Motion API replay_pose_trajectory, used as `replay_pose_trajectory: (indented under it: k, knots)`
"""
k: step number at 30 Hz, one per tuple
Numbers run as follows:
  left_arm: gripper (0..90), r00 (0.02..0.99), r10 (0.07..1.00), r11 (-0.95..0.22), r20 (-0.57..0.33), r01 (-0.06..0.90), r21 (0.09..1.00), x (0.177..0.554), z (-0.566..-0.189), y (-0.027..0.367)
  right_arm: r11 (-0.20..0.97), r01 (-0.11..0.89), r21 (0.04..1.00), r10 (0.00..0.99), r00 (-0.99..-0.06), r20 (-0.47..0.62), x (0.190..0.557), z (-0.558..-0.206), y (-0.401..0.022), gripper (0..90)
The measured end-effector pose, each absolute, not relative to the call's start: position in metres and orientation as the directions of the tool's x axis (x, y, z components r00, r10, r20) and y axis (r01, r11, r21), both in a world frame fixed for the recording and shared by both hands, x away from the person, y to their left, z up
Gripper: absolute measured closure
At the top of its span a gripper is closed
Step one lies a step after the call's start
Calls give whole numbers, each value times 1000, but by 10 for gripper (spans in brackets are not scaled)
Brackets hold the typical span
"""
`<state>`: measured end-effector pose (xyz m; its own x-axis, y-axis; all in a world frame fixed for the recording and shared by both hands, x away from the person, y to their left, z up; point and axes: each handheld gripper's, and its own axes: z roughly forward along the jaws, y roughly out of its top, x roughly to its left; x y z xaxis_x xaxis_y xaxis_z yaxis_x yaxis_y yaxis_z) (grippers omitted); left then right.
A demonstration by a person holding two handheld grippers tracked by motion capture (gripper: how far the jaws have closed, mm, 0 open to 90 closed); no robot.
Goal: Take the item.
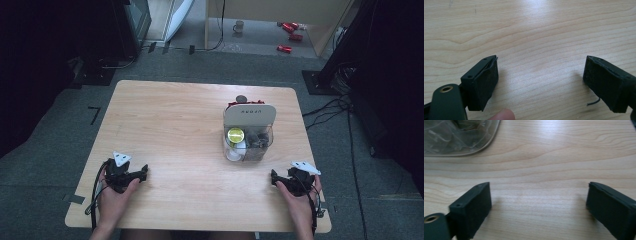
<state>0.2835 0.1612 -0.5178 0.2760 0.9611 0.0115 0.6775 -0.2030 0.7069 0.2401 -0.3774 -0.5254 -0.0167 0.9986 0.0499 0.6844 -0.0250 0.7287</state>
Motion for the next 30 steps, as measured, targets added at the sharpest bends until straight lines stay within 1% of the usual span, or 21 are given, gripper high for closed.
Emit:
replay_pose_trajectory:
  k: [1,3,4,10,12,15,19,20,25,30]
  knots:
    - [135,276,961,-203,12,678,707,283,-518,161,-21,681,732,999,-5,34,240,-525,-378,105]
    - [136,276,961,-203,12,678,707,283,-518,161,-24,680,733,1000,3,30,239,-525,-377,109]
    - [135,276,961,-203,11,677,707,283,-518,161,-32,674,738,999,12,33,239,-522,-377,131]
    - [135,274,962,-202,11,678,707,283,-518,161,-51,647,761,999,24,46,236,-511,-378,149]
    - [121,273,962,-202,13,679,706,284,-518,160,-60,636,769,997,1,78,236,-500,-378,172]
    - [105,278,960,-206,12,682,702,285,-518,159,-60,621,782,996,-17,90,236,-491,-376,198]
    - [102,279,960,-207,12,681,702,286,-518,159,-62,587,807,993,-46,110,241,-469,-366,211]
    - [102,280,960,-207,12,682,702,286,-518,159,-62,587,807,993,-46,110,241,-469,-366,211]
    - [103,279,960,-207,12,681,702,286,-518,159,-30,548,836,993,-79,88,250,-447,-352,226]
    - [103,281,960,-209,14,682,701,286,-518,159,-25,535,845,992,-89,86,257,-437,-347,229]
